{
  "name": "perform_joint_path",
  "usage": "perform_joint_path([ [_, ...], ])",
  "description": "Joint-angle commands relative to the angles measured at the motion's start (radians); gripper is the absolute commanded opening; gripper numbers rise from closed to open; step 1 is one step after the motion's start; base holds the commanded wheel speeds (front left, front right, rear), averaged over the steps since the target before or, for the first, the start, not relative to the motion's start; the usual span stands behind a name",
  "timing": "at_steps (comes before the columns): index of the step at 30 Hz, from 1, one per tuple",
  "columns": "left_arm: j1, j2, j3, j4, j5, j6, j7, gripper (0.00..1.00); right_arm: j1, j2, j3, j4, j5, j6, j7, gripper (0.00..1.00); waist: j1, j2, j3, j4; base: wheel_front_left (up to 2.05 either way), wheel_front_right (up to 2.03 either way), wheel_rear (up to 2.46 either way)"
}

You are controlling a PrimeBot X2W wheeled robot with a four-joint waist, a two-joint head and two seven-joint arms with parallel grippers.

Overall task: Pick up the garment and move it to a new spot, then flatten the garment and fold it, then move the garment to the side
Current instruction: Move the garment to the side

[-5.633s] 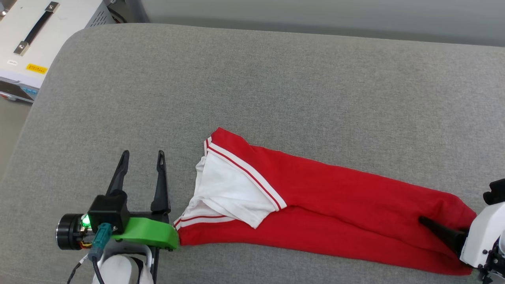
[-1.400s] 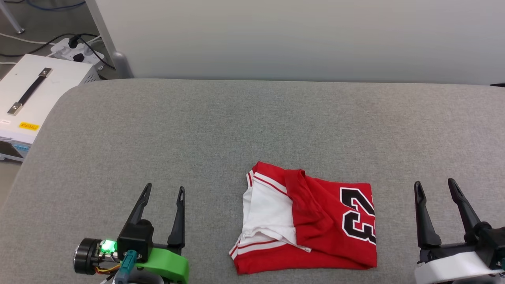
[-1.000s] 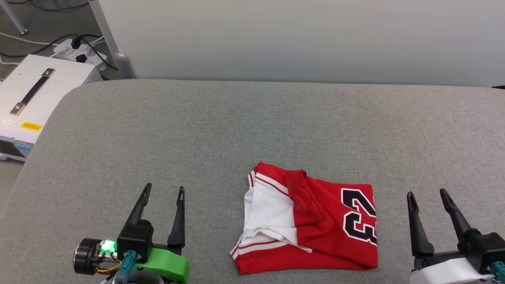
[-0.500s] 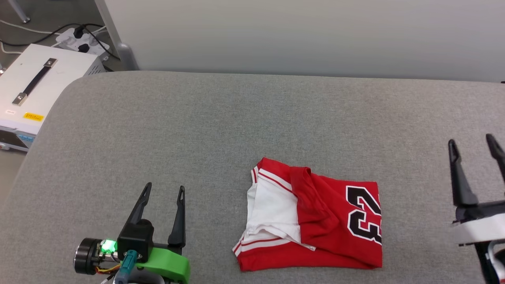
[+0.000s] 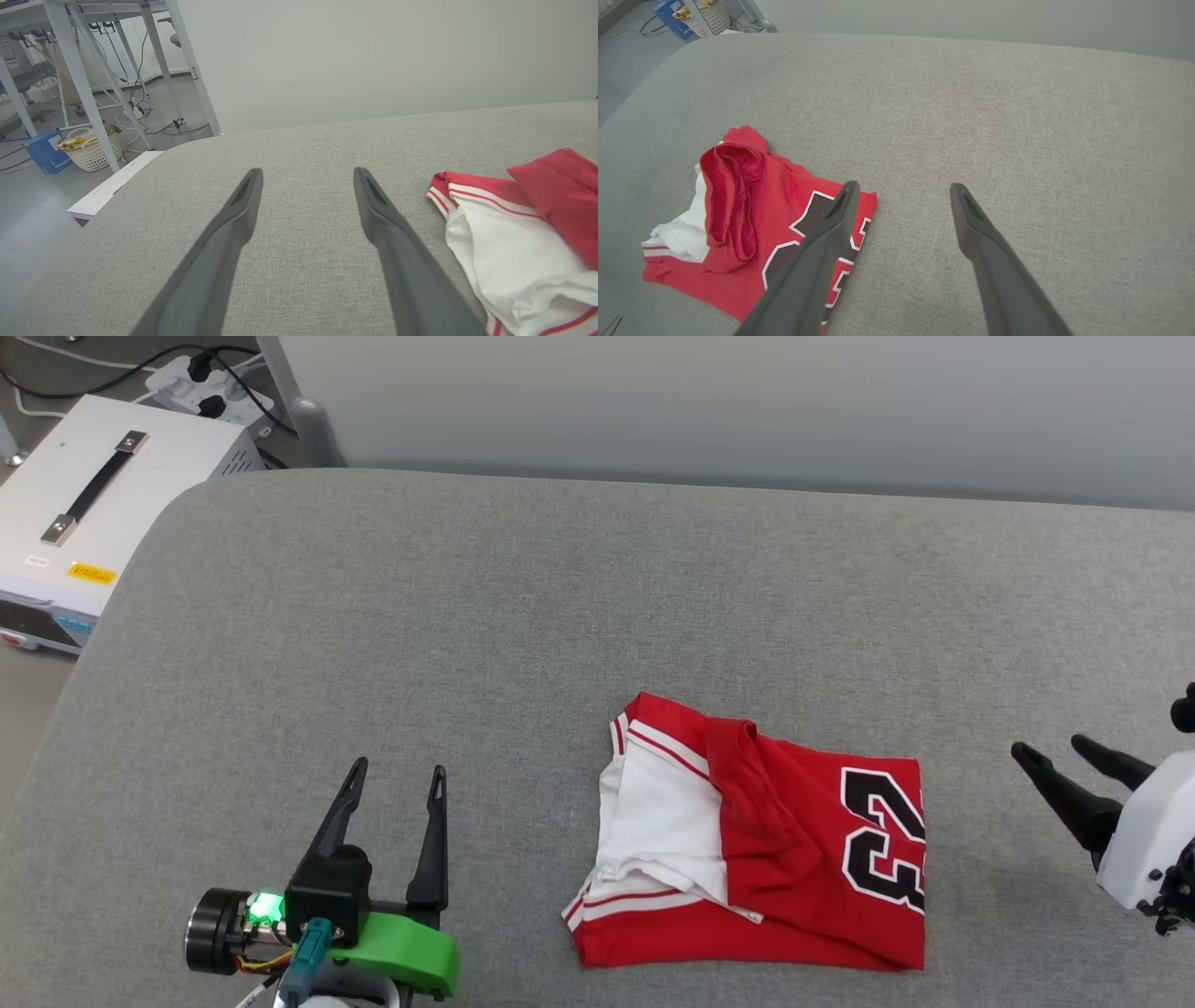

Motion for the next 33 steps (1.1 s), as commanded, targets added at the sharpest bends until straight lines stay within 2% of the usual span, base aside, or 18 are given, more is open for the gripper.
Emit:
perform_joint_path([
  [1,-0.024,-0.007,-0.004,-0.001,-0.002,-0.001,-0.006,1.00,-0.002,-0.010,0.013,0.013,0.050,-0.001,0.041,1.00,0.0001,0.0000,0.010,0.010,0.00,0.00,0.00],
  [7,-0.035,-0.013,-0.009,-0.002,-0.002,-0.002,-0.006,1.00,0.015,-0.006,0.061,0.065,0.227,-0.001,0.193,1.00,0.0001,0.0000,0.035,0.031,0.00,0.00,0.00],
  [12,-0.043,-0.015,-0.009,-0.002,-0.002,-0.003,-0.006,1.00,-0.003,0.033,0.084,0.122,0.305,-0.001,0.234,1.00,0.0001,0.0000,0.057,0.044,0.00,0.00,0.00],
  [22,-0.065,-0.019,-0.012,-0.003,0.000,-0.005,-0.006,1.00,-0.074,0.124,0.210,0.230,0.345,-0.001,0.194,1.00,0.0001,0.0000,0.092,0.058,0.00,0.00,0.00],
  [28,-0.071,-0.018,-0.013,0.001,0.002,-0.008,-0.006,1.00,-0.127,0.126,0.300,0.268,0.333,-0.001,0.098,1.00,0.0001,0.0000,0.095,0.061,0.00,0.00,0.00],
  [29,-0.071,-0.018,-0.013,0.002,0.003,-0.009,-0.006,1.00,-0.134,0.119,0.315,0.270,0.333,-0.001,0.081,0.72,0.0001,0.0000,0.094,0.061,0.00,0.00,0.00],
  [30,-0.071,-0.018,-0.013,0.004,0.003,-0.009,-0.006,1.00,-0.140,0.112,0.326,0.270,0.334,-0.001,0.065,0.33,0.0001,0.0000,0.092,0.060,0.00,0.00,0.00],
  [31,-0.071,-0.017,-0.013,0.005,0.003,-0.009,-0.006,1.00,-0.146,0.102,0.344,0.268,0.334,-0.001,0.048,0.00,0.0001,0.0000,0.089,0.060,0.00,0.00,0.00],
  [33,-0.068,-0.016,-0.012,0.009,0.003,-0.009,-0.006,1.00,-0.156,0.080,0.373,0.259,0.336,-0.001,0.019,0.00,0.0001,0.0000,0.083,0.057,0.00,0.00,0.00],
])
